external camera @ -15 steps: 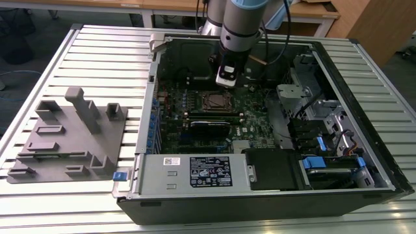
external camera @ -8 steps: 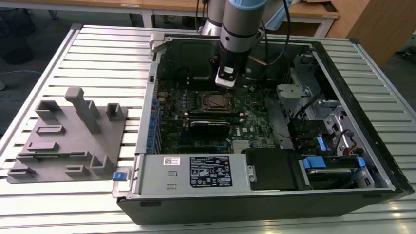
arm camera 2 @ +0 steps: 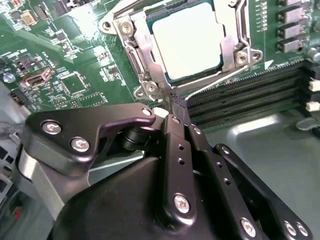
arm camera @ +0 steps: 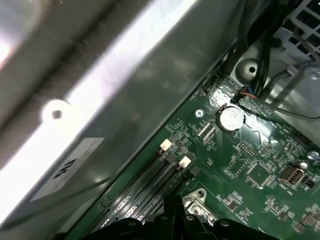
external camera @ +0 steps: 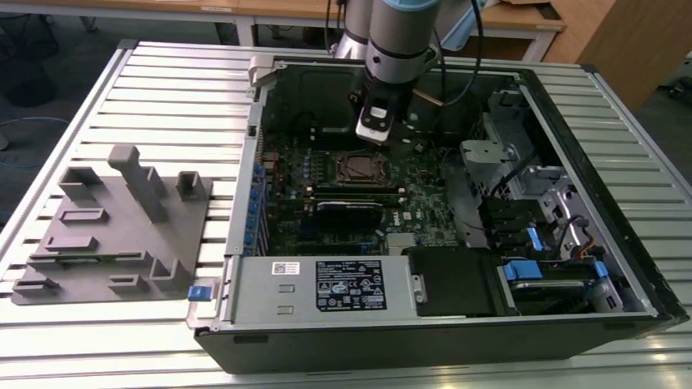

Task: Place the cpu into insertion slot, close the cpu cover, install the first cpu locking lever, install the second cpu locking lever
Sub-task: 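Install the first cpu locking lever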

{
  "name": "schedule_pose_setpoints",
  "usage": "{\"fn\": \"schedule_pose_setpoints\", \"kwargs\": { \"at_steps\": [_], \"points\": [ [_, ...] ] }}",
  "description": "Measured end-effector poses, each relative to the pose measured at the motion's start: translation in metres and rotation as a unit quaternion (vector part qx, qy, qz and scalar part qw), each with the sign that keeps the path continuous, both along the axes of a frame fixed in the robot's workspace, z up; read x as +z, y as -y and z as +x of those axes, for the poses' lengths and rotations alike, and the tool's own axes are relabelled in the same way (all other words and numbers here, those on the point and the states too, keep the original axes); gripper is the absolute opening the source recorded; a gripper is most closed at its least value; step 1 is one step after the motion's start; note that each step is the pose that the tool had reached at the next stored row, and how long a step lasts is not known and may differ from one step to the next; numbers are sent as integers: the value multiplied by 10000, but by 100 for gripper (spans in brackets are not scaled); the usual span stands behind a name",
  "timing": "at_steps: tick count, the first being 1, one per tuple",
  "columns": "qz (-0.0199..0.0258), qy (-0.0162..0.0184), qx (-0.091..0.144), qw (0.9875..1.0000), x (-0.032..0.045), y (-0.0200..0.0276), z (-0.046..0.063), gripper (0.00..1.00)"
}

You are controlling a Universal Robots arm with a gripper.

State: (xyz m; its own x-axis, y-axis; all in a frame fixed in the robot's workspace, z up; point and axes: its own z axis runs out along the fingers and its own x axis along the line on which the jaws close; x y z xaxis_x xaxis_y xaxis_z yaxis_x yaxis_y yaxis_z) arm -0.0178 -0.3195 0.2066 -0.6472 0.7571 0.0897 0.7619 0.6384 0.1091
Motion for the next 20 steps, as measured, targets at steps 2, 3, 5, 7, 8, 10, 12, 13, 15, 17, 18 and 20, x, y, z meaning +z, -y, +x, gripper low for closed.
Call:
{"fn": "schedule_pose_setpoints", "kwargs": {
  "at_steps": [2,3,5,7,8,10,12,13,15,17,18,20],
  "points": [
    [-1,0,-13,10000,50,0,-1,10],
    [0,0,-20,10000,72,0,-2,10],
    [0,0,-31,10000,99,0,-2,10],
    [1,1,-41,10000,103,-1,-3,10],
    [1,9,-43,10000,103,-1,-11,10],
    [-4,45,-41,10000,101,0,-45,10],
    [-9,84,-41,10000,97,0,-92,10],
    [-12,105,-41,9999,95,0,-117,10],
    [-15,145,-41,9999,91,0,-167,10],
    [-16,188,-42,9998,90,0,-213,10],
    [-16,199,-54,9998,90,0,-222,10],
    [-17,203,-153,9997,89,0,-222,10]
  ]
}}
